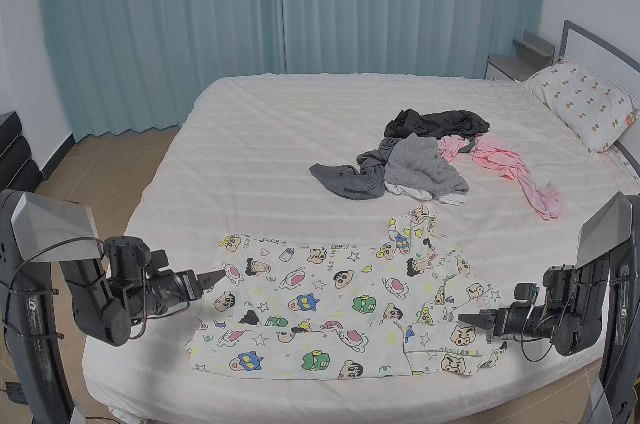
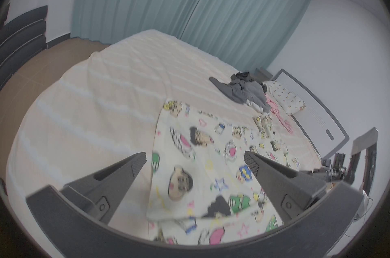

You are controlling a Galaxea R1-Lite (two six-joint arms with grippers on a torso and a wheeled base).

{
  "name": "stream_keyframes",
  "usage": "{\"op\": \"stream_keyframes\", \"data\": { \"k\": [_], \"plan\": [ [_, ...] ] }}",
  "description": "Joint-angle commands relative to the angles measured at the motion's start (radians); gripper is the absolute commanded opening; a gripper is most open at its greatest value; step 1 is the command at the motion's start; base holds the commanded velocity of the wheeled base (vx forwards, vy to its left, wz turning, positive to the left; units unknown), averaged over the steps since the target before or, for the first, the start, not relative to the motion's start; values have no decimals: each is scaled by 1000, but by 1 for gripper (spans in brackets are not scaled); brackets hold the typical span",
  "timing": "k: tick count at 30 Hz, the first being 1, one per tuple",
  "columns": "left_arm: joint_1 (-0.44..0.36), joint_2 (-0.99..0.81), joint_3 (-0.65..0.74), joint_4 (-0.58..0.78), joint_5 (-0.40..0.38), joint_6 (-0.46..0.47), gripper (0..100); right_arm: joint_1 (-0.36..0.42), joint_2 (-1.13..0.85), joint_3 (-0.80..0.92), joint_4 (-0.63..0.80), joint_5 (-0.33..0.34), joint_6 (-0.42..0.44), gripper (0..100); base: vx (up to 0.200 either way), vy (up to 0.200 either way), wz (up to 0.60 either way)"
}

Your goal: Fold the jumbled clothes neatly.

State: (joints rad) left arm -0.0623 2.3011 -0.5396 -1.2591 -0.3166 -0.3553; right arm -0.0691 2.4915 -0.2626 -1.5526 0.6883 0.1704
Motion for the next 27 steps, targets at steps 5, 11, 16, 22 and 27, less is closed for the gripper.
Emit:
{"op": "stream_keyframes", "data": {
  "k": [5, 11, 16, 22, 27],
  "plan": [
    [-16, 164, -465, 310, 44, 30, 100, 14, -33, 23, -9, 0, 43, 100, 0, 0, 0],
    [-22, 235, -543, 383, 42, 67, 100, 31, -33, 43, -9, 0, 40, 100, 0, 0, 0],
    [-17, 268, -580, 385, 44, 67, 100, 46, -34, 45, -9, -1, 40, 100, 0, 0, 0],
    [-20, 273, -628, 461, 44, 67, 100, 45, -34, 43, -9, -3, 40, 100, 0, 0, 0],
    [-20, 271, -628, 478, 48, 67, 100, 45, -37, 45, -9, -3, 40, 100, 0, 0, 0]
  ]
}}
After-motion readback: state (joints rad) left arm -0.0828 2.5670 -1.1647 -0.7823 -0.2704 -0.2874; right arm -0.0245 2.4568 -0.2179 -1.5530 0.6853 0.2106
